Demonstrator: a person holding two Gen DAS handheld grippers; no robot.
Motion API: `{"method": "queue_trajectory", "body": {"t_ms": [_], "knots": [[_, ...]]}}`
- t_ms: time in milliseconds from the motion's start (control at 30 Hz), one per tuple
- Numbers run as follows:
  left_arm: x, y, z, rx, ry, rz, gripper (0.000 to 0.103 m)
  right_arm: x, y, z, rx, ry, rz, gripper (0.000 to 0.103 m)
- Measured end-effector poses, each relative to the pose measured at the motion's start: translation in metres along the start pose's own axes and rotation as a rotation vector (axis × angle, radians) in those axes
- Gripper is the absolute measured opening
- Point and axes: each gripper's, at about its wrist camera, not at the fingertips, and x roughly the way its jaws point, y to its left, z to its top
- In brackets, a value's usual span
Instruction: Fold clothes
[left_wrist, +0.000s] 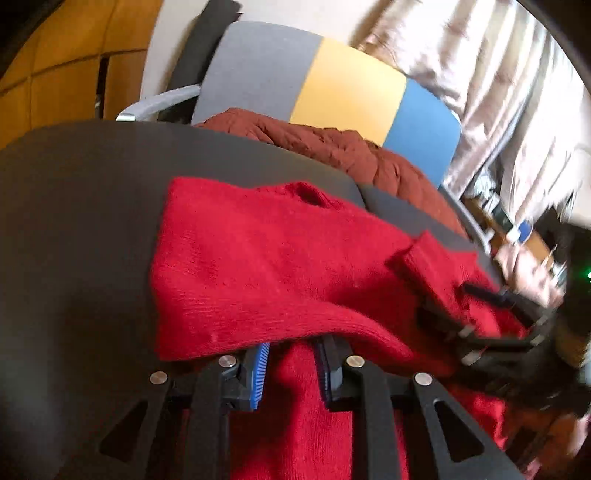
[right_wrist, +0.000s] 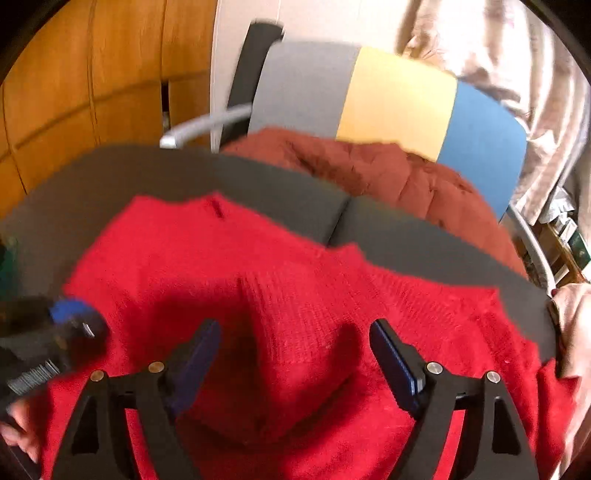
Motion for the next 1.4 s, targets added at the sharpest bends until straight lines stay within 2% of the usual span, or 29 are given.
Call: {"method": "queue_trajectory", "body": {"t_ms": [67, 133, 200, 233, 267, 400, 467, 600, 633, 667, 700, 800, 867, 933, 967, 1000, 1067, 1100, 1133, 1200, 1300, 1333, 1367, 1400], "knots": [[0.002, 0.007, -0.003, -0.014, 0.003, -0.012, 0.022, 0.012, -0.003, -0.003, -0.008, 0.051, -0.024, 0.070], [0.004, 0.012, -0.007, -0.023, 0.010, -0.034, 0.022, 0.010, -0.017, -0.006, 0.013, 0.034, -0.058, 0.023], [0.003, 0.018, -0.008, -0.050, 0.005, -0.053, 0.022, -0.010, -0.043, -0.010, 0.114, -0.057, -0.035, 0.011], [0.003, 0.020, -0.006, -0.060, 0.001, -0.045, 0.022, -0.023, -0.058, -0.013, 0.172, -0.113, -0.037, 0.009], [0.003, 0.022, -0.004, -0.068, -0.001, -0.030, 0.022, -0.030, -0.071, -0.019, 0.230, -0.142, -0.032, 0.009], [0.006, 0.025, 0.004, -0.083, -0.005, -0.013, 0.022, -0.027, -0.121, -0.053, 0.459, -0.149, 0.022, 0.009], [0.006, 0.026, 0.007, -0.085, -0.022, 0.007, 0.022, -0.012, -0.137, -0.072, 0.563, -0.122, 0.103, 0.009], [-0.003, 0.040, 0.010, -0.123, -0.050, 0.027, 0.022, 0.002, -0.158, -0.103, 0.726, -0.170, 0.251, 0.010], [-0.004, 0.043, 0.009, -0.128, -0.045, 0.020, 0.022, 0.005, -0.162, -0.107, 0.763, -0.166, 0.270, 0.016], [-0.005, 0.046, 0.008, -0.127, -0.020, 0.007, 0.022, 0.009, -0.166, -0.112, 0.798, -0.164, 0.301, 0.016], [-0.006, 0.048, 0.007, -0.113, 0.002, 0.001, 0.022, 0.010, -0.168, -0.114, 0.818, -0.169, 0.326, 0.016], [-0.017, 0.047, 0.002, 0.011, 0.042, 0.037, 0.022, 0.010, -0.168, -0.117, 0.828, -0.177, 0.342, 0.016], [-0.028, 0.047, -0.005, 0.098, 0.079, 0.096, 0.023, 0.010, -0.165, -0.114, 0.820, -0.176, 0.342, 0.017], [-0.040, 0.054, -0.009, 0.117, 0.075, 0.151, 0.023, 0.013, -0.167, -0.112, 0.827, -0.187, 0.358, 0.020], [-0.049, 0.060, -0.011, 0.090, 0.054, 0.159, 0.023, 0.011, -0.168, -0.113, 0.831, -0.203, 0.373, 0.022], [-0.056, 0.064, -0.010, 0.055, 0.022, 0.157, 0.023, 0.010, -0.170, -0.114, 0.834, -0.218, 0.389, 0.027], [-0.068, 0.069, -0.003, -0.019, -0.062, 0.128, 0.023, 0.004, -0.173, -0.116, 0.835, -0.262, 0.419, 0.048], [-0.068, 0.066, 0.001, -0.035, -0.082, 0.114, 0.023, -0.001, -0.174, -0.117, 0.826, -0.298, 0.423, 0.068], [-0.064, 0.058, 0.008, -0.033, -0.090, 0.100, 0.023, -0.005, -0.173, -0.116, 0.821, -0.322, 0.417, 0.080], [-0.046, 0.033, 0.021, 0.024, -0.090, 0.072, 0.023, -0.008, -0.172, -0.114, 0.826, -0.317, 0.404, 0.080], [-0.009, -0.005, 0.033, 0.156, -0.073, 0.074, 0.023, -0.002, -0.172, -0.107, 0.848, -0.243, 0.363, 0.068], [0.003, -0.010, 0.035, 0.184, -0.056, 0.098, 0.023, 0.000, -0.173, -0.104, 0.845, -0.223, 0.363, 0.060], [0.017, -0.012, 0.036, 0.206, -0.035, 0.153, 0.023, 0.002, -0.173, -0.100, 0.843, -0.202, 0.362, 0.052], [0.025, -0.010, 0.035, 0.209, -0.016, 0.204, 0.023, 0.003, -0.174, -0.097, 0.840, -0.181, 0.362, 0.029]]}}
